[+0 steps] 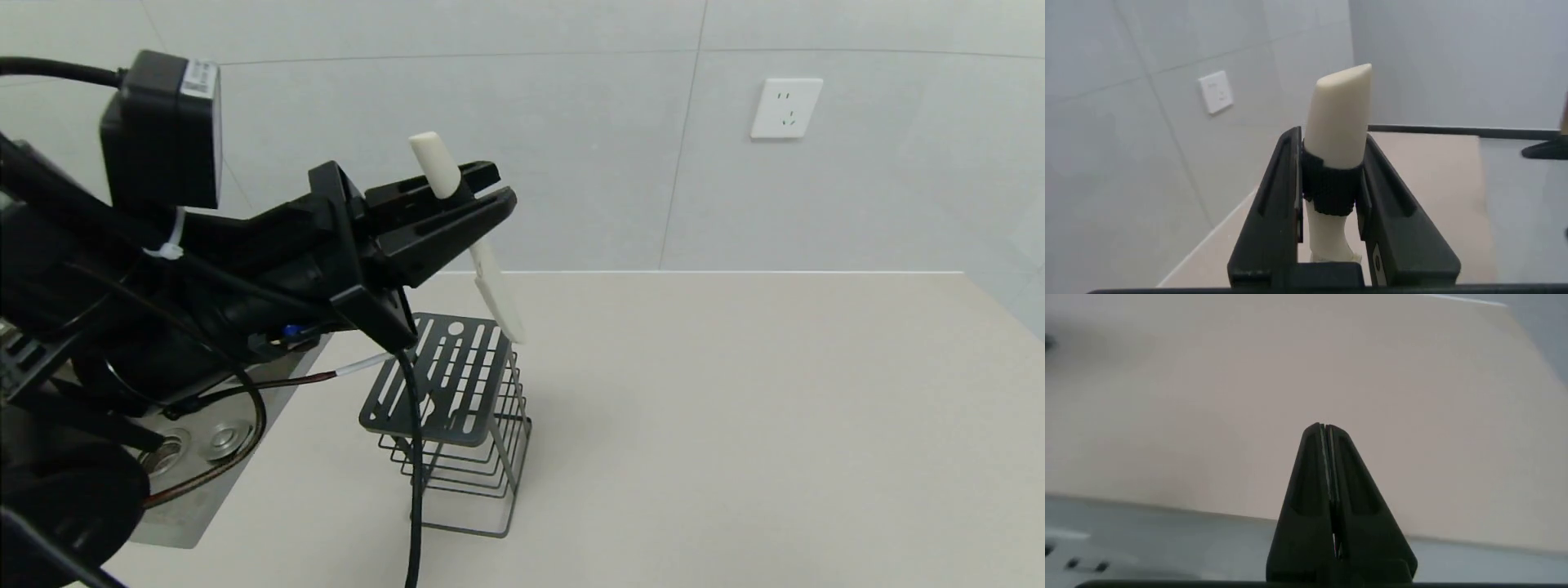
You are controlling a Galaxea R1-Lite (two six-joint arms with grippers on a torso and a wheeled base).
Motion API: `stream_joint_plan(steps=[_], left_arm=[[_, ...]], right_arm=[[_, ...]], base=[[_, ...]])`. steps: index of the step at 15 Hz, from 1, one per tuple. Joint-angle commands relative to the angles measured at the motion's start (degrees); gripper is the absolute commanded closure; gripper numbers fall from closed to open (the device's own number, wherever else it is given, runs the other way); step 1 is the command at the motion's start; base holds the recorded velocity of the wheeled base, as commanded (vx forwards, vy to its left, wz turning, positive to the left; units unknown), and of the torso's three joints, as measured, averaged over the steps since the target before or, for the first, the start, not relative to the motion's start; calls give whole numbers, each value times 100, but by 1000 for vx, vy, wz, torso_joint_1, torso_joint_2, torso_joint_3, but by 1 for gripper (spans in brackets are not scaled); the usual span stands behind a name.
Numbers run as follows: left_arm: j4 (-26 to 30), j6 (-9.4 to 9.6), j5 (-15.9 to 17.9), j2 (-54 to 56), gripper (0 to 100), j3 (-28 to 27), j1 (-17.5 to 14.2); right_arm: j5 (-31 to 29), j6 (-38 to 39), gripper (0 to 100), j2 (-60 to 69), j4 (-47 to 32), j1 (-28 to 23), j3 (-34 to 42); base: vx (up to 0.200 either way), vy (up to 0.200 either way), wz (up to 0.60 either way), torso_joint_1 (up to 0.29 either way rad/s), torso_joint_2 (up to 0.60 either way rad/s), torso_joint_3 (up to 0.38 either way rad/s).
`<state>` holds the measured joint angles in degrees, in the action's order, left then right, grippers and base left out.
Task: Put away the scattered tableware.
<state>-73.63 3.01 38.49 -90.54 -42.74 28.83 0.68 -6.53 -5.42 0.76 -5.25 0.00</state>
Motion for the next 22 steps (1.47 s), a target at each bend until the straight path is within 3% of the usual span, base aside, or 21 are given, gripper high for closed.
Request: stream_joint_plan(steps=[1,4,6,7,10,11,12,17,22], left_arm=[[33,7,54,195,100,-94,-62],[68,15,282,124,100,-191,-440],[68,138,854,124,100,-182,-809],[68,147,1073,151,100,-164,-818],[95,147,1284,142,100,-50,-818],[139,138,1636,98,100,-41,-818],[147,130,1768,63,100,-24,-826],[103,147,1908,-280,100,-85,-1011],[112,156,1926,-386,100,-191,-1002]], right_arm=[[116,21,100,-20,-23,-2,0],[433,21,100,-20,-23,7,0],[433,29,100,-20,-23,7,0],[433,29,100,-20,-23,7,0],[424,29,100,-20,-23,7,0],[424,29,100,-20,-23,7,0],[424,29,100,-20,-23,7,0],[441,38,100,-11,-23,7,0],[441,38,100,-11,-23,7,0]], base=[[0,0,0,0,0,0],[0,0,0,0,0,0],[0,0,0,0,0,0],[0,0,0,0,0,0],[0,0,0,0,0,0],[0,0,0,0,0,0],[0,0,0,0,0,0],[0,0,0,0,0,0],[0,0,0,0,0,0]])
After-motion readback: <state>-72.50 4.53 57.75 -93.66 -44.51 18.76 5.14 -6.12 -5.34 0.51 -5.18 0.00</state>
